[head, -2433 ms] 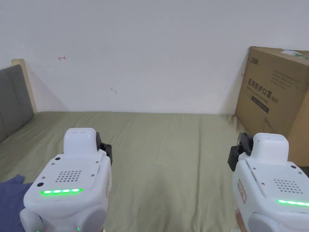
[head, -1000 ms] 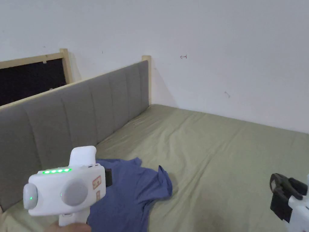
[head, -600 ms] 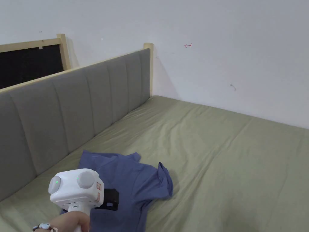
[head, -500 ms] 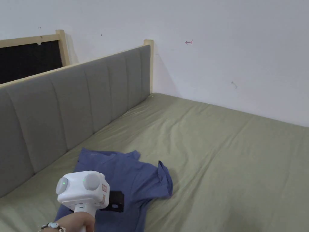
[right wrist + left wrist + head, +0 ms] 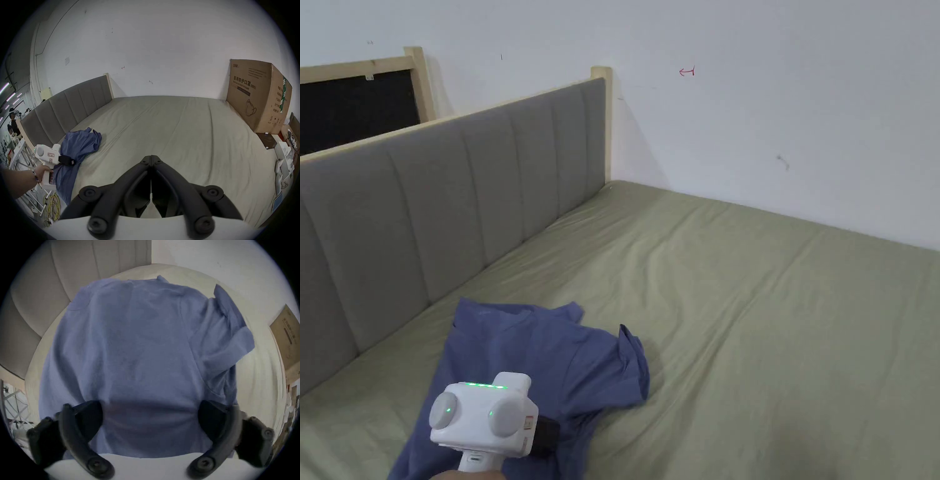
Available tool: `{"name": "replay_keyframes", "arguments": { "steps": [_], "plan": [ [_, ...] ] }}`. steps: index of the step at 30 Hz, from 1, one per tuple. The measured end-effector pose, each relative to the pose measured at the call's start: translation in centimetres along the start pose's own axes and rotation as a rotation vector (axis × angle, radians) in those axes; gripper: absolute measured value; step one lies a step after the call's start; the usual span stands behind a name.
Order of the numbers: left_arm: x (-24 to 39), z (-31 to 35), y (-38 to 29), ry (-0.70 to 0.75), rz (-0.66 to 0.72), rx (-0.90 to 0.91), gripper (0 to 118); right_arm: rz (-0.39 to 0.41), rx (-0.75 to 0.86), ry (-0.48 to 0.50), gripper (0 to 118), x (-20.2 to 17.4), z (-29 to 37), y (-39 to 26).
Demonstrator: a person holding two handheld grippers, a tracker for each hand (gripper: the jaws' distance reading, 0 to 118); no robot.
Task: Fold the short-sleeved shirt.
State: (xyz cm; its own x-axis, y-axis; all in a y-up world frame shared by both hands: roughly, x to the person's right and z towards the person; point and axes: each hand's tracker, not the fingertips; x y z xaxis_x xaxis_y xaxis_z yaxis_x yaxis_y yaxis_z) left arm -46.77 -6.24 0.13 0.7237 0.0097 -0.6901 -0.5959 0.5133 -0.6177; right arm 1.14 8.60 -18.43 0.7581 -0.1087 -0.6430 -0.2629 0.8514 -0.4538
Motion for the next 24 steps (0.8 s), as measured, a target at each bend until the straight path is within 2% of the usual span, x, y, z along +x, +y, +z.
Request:
{"name": "replay_keyframes", "arguments": {
  "steps": [1, 2, 5, 8, 12, 16, 20, 24],
  "plan": [
    [-0.2, 0.8, 0.3, -0.007, -0.018, 0.045, 50, -0.004, 0.0, 0.005, 0, 0.2, 0.2, 0.0],
    [-0.4, 1.7, 0.2, -0.004, -0.037, 0.066, 1, -0.005, 0.0, 0.009, 0, 0.3, 0.3, 0.0],
    [-2.1, 4.9, -0.3, -0.044, -0.015, 0.155, 0, 0.002, 0.009, 0.01, 0, 0.7, 1.0, 0.0],
    [-2.9, 10.3, 0.2, 0.022, -0.084, 0.305, 0, -0.014, 0.027, 0.005, 0, 1.5, 1.9, 0.4],
    [-3.5, 20.1, 2.2, -0.072, 0.004, 0.595, 0, -0.045, 0.067, -0.005, 0, 2.7, 3.5, 1.0],
    [0.7, 29.5, 4.2, -0.155, -0.083, 0.73, 0, -0.075, 0.117, -0.026, 0, 4.0, 5.3, 1.6],
    [6.8, 36.9, 5.2, -0.343, -0.216, 0.841, 0, -0.13, 0.169, -0.044, 0, 5.6, 7.7, 2.0],
    [14.4, 42.5, 5.1, -0.508, -0.334, 0.927, 0, -0.143, 0.211, -0.075, 0, 7.3, 10.4, 2.3]
  ]
}}
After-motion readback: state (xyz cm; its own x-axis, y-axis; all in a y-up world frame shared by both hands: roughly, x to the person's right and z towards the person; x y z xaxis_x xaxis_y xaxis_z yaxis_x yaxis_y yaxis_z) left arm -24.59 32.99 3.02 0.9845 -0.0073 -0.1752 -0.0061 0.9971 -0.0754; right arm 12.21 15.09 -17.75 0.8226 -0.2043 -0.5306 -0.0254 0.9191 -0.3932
